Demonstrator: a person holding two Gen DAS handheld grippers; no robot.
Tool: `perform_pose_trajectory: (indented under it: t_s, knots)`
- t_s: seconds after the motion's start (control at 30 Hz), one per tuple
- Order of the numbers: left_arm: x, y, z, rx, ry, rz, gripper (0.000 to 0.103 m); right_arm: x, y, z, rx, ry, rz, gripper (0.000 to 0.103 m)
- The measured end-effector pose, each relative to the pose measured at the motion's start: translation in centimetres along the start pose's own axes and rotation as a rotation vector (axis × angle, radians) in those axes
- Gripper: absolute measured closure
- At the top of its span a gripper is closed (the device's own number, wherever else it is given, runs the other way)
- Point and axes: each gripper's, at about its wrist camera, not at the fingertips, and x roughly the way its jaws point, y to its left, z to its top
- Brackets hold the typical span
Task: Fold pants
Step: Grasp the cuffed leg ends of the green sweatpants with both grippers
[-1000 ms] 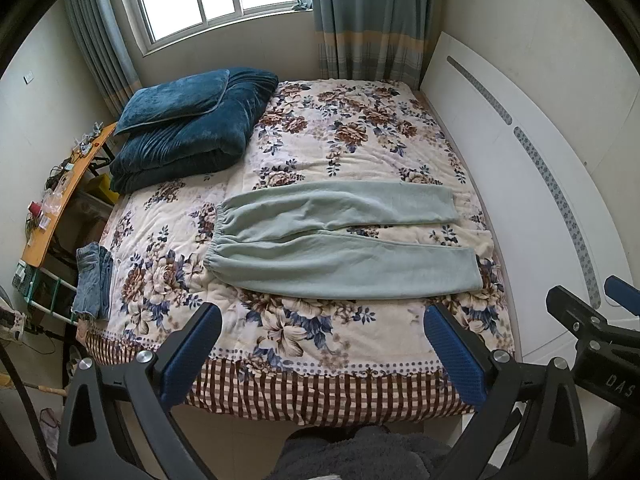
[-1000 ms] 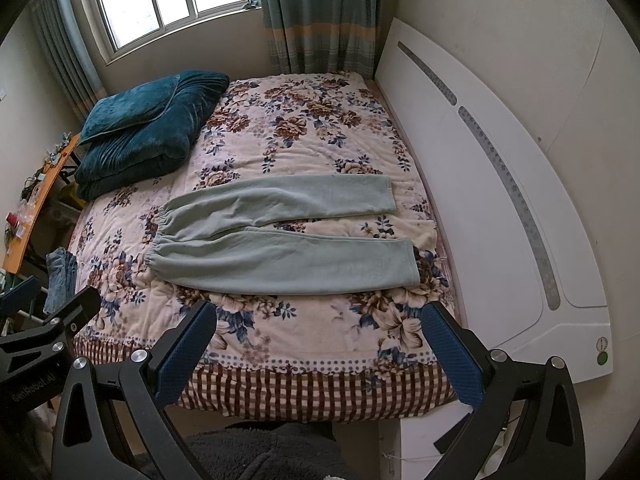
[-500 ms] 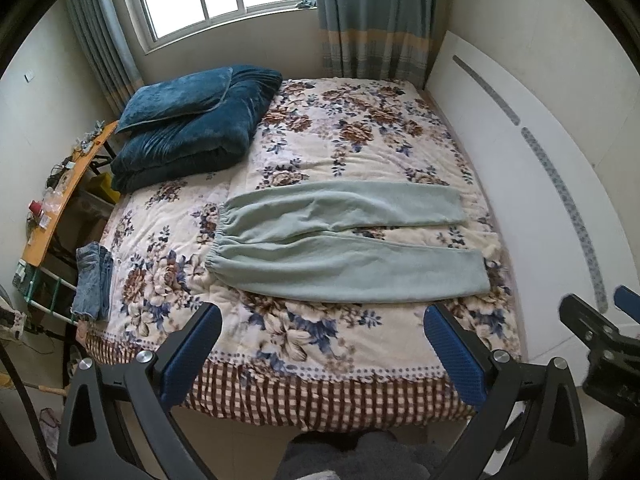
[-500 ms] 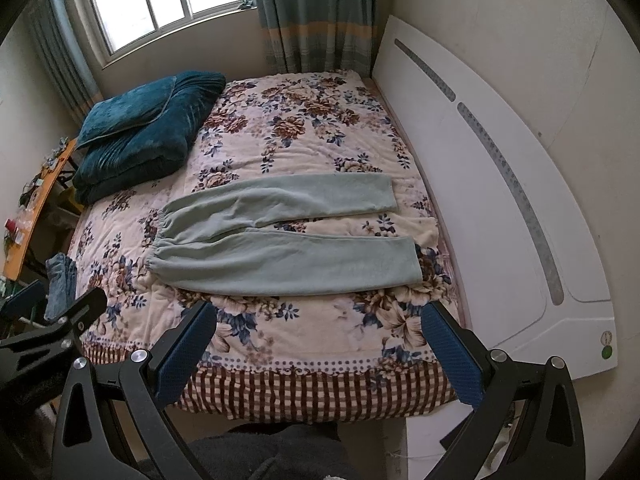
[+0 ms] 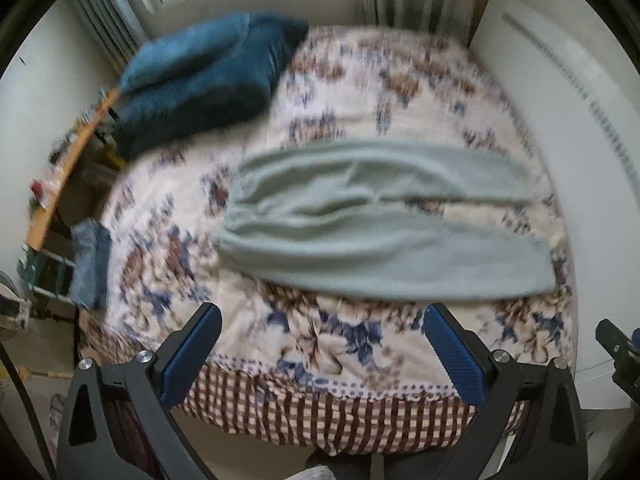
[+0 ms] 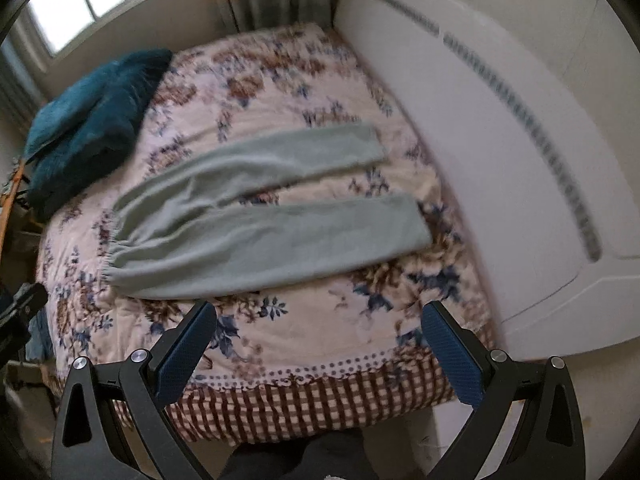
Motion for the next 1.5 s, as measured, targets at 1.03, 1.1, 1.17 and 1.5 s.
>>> perform_pose_trajectory:
  t_s: [1.03, 1.1, 1.17, 1.5]
  knots:
    - [46.6, 24.1, 1.2, -0.957, 0.268, -0.243, 0.029, 54.0, 1.8, -2.2, 0.683, 0.439, 0.268, 0.008]
    - [47.9, 24.1, 1.6, -0.969, 0.279, -0.243, 0.039, 54.6, 2.9, -1.9, 0.669, 0.423, 0.237, 0.010]
    - [47.7, 24.1, 2.0, -0.967, 0.253, -0.192, 0.072, 54.9, 3.6, -1.7, 0.651, 0.404, 0.220, 0.016]
    - [44.2, 24.7, -0.5, -0.918, 0.210, -0.056, 0.082, 51.5, 5.2, 0.0, 0.478, 0.358, 0.202, 0.086]
